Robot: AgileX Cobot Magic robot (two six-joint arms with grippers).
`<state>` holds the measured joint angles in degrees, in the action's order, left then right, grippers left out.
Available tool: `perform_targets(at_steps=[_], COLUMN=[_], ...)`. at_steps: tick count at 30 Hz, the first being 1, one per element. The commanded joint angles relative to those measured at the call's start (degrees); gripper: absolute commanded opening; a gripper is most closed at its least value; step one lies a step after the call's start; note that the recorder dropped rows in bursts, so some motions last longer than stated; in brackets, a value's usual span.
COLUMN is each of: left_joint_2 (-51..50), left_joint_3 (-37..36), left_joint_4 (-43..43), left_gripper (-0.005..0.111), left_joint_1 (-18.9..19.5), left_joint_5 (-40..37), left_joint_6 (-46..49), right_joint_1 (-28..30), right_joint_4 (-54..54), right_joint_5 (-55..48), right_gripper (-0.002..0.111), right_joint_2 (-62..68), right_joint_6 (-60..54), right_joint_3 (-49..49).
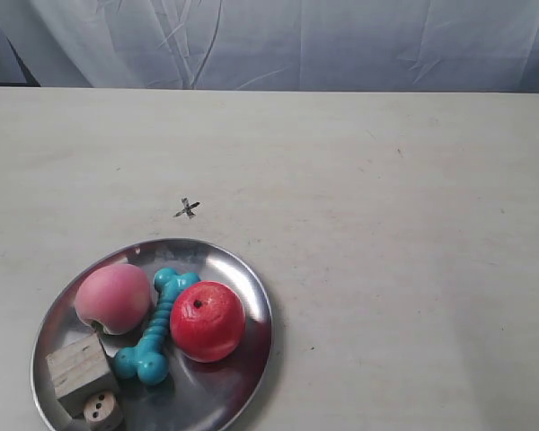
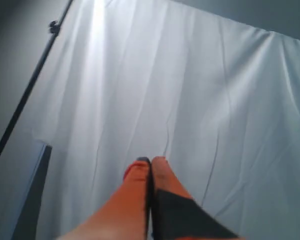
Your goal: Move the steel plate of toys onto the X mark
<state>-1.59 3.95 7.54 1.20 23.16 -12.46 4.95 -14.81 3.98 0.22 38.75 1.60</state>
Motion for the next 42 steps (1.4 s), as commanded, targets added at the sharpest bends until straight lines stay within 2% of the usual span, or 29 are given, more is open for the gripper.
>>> perform_targets(at_steps=[1,5,8,12,14,16,18,22,25,30,33,37,42], left_joint_2=[-3.1,-11.9,-22.3,-35.2,-40.0,-43.5,-46.6,-52.1,-53.9,-54.1,-54.1,-57.6,-66.1], left_joint_3=[4.9,11.3,16.8,21.6,23.2,24.6,25.7,26.5,26.5,26.5,26.3,26.1,26.0], left_joint_4=[9.0,8.3,6.4,-2.3,-1.6,-1.4,-0.4,2.2,7.4,19.3,20.6,14.3,13.3], left_gripper=[0.0,0.0,0.0,0.0,0.0,0.0,0.0,0.0,0.0,0.0,0.0,0.0,0.0], left_joint_1=[-0.1,-0.1,-0.1,-0.4,-1.3,-2.6,-3.5,-3.8,-3.8,-3.8,-3.6,-3.6,-3.5], left_joint_5=[-9.3,-23.2,-29.7,-35.6,-38.1,-41.6,-45.5,-51.4,-53.6,-58.2,-60.9,-64.6,-65.7], left_joint_6=[9.0,9.6,10.0,10.0,8.6,6.0,5.5,6.0,11.0,23.9,22.4,14.0,13.7], right_joint_1=[0.3,0.2,-1.0,-4.7,-6.6,-8.6,-10.4,-11.7,-11.7,-11.7,-11.7,-11.7,-11.7], right_joint_4=[9.6,15.2,20.3,23.2,22.1,17.8,9.9,-14.6,-30.0,-34.1,-37.5,-47.9,-53.8], right_joint_5=[1.2,-0.8,-4.3,-16.0,-23.1,-30.8,-35.9,-38.9,-39.0,-41.6,-43.0,-49.0,-51.8], right_gripper=[0.0,0.0,0.0,0.0,0.0,0.0,0.0,0.0,0.0,0.0,0.0,0.0,0.0], right_joint_2=[2.6,10.0,17.0,28.8,35.0,41.2,48.5,61.3,68.9,79.4,84.4,90.3,94.0], right_joint_6=[-0.2,-0.2,-0.2,-3.3,-7.8,-14.2,-25.7,-51.5,-67.1,-73.8,-76.9,-88.1,-94.3], right_joint_3=[3.8,8.2,12.4,19.4,23.0,25.9,28.6,30.8,31.2,32.7,33.2,33.2,33.2])
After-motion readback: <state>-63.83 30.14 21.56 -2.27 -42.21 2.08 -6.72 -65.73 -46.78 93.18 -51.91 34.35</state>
